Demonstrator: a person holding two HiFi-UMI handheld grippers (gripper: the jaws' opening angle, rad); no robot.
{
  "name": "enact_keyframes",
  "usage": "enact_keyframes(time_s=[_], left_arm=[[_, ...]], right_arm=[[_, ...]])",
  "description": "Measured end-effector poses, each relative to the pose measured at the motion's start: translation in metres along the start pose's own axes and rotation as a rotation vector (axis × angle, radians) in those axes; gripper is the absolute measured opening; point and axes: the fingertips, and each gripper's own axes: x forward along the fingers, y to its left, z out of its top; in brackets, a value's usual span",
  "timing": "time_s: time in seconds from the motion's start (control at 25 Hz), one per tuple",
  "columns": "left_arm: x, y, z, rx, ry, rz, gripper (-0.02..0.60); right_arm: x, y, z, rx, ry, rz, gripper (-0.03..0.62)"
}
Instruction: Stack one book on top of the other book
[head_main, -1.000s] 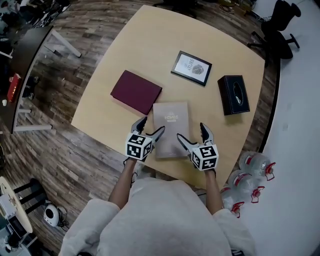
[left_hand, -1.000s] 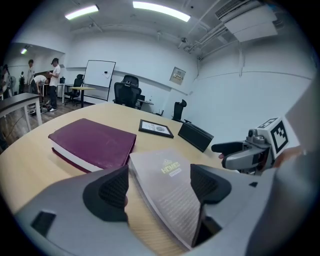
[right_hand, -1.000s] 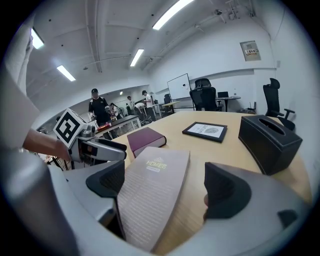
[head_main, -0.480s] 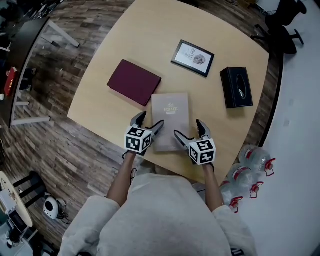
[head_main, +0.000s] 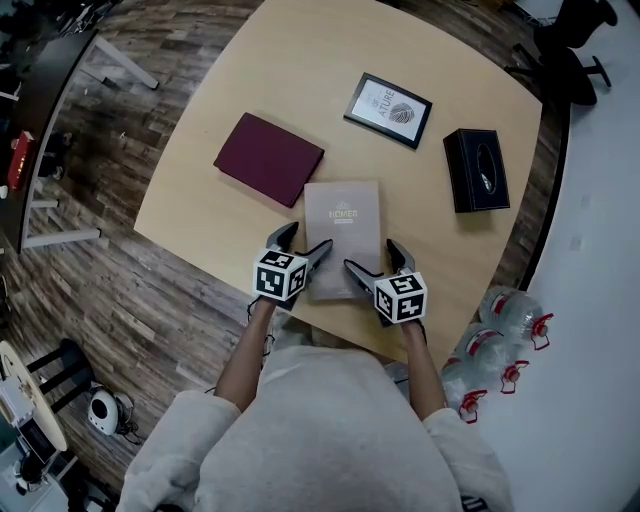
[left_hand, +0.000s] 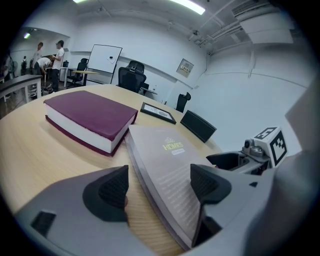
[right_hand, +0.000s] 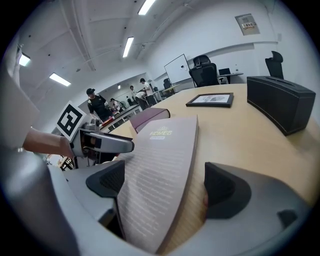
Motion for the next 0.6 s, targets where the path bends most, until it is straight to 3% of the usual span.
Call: enact_keyframes(time_s=[0.6], left_arm=[[0.013, -0.016, -0.008, -0.012, 0.033, -0.038, 0.380]], right_arm=[[0.019, 0.009, -0.006, -0.019, 0.047, 0.028, 0.488]])
